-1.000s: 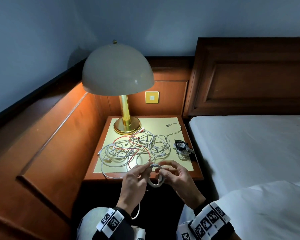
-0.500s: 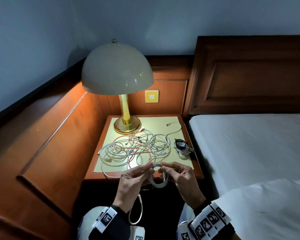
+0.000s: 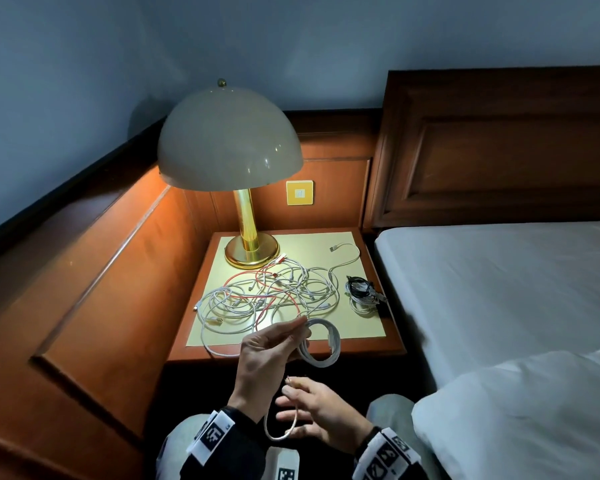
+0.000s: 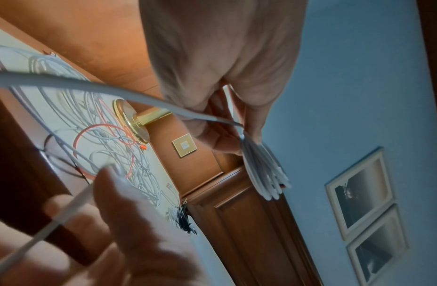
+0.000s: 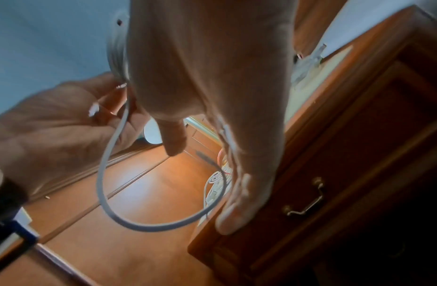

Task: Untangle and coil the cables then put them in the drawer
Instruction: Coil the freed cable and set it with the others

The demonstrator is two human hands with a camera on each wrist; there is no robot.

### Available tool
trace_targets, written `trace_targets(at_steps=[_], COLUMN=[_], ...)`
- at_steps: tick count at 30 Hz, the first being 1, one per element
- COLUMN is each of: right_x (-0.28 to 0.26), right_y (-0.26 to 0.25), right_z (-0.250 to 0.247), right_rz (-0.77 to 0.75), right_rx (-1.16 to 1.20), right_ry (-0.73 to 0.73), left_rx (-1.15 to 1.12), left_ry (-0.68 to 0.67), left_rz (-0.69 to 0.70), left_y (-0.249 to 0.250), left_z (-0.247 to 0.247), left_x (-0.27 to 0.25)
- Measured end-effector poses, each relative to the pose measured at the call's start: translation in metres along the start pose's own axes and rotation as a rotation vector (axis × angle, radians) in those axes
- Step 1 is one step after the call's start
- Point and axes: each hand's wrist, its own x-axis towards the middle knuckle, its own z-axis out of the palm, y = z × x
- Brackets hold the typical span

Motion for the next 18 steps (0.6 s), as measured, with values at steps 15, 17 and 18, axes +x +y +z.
trace_targets(at_steps=[15, 17, 18], right_x=[-0.043, -0.046, -0.045], right_y=[-0.064, -0.064, -0.062], right_z=[-0.007, -0.005, -0.005], right_rz=[-0.396, -0.464, -0.493], right_rx=[0.425, 0.373, 0.382], right_ry=[0.015, 0.035, 0.036], left_rx=[0.088, 0.101, 0.108], left_ry=[0.026, 0.014, 0.01], left_rz=[0.029, 0.039, 0.044], left_y=[0.004, 0.003, 0.003], left_z=[-0.021, -0.021, -0.021], left_x=[-0.009, -0.009, -0.01])
